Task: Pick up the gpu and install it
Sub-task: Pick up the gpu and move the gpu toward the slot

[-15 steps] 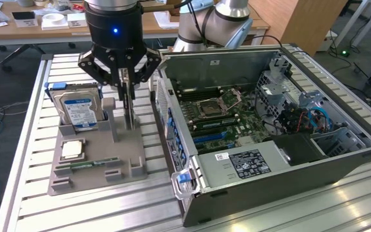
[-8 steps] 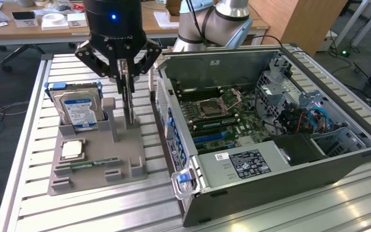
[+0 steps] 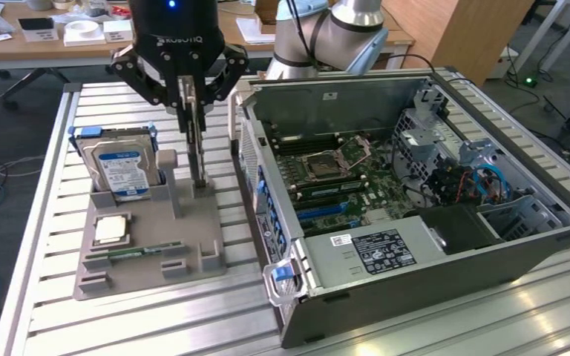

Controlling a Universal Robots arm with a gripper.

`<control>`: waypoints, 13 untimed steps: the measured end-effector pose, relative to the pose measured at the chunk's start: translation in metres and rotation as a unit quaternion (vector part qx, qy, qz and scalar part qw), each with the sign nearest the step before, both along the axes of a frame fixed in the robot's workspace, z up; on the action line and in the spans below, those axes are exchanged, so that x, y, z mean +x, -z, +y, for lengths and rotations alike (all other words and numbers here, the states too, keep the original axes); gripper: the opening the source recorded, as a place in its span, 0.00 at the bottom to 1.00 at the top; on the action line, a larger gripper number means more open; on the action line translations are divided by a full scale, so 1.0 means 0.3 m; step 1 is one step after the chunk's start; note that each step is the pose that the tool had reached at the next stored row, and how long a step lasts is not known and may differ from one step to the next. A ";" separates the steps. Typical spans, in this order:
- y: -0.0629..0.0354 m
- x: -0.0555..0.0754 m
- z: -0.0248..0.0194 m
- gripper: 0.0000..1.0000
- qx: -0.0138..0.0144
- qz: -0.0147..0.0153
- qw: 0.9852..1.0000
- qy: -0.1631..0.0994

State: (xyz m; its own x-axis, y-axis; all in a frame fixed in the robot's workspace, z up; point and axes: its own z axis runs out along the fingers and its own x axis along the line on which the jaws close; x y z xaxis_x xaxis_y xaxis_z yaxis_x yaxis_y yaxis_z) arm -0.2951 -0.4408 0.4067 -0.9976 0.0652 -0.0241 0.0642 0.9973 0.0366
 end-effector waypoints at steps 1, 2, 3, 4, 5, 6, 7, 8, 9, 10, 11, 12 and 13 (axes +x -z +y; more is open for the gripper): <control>-0.003 0.000 0.000 0.26 0.000 0.000 1.000 0.000; -0.006 0.000 0.000 0.26 0.000 0.000 1.000 0.000; -0.010 0.000 0.000 0.26 0.000 0.000 1.000 0.000; -0.013 0.000 0.000 0.26 0.000 0.000 1.000 0.000; -0.018 0.000 0.000 0.26 0.000 0.000 1.000 0.000; -0.025 0.000 0.000 0.26 0.000 0.000 1.000 0.000; -0.031 0.000 0.000 0.26 0.000 0.000 1.000 0.000; -0.038 0.000 0.000 0.26 0.000 0.000 1.000 0.000; -0.045 0.000 0.000 0.26 0.000 0.000 1.000 0.000; -0.049 0.000 0.000 0.26 0.000 0.000 1.000 0.000; -0.053 0.000 0.000 0.26 0.000 0.000 1.000 0.000; -0.055 0.000 0.000 0.26 0.000 0.000 1.000 0.000; -0.057 0.000 0.000 0.26 0.000 0.000 1.000 0.000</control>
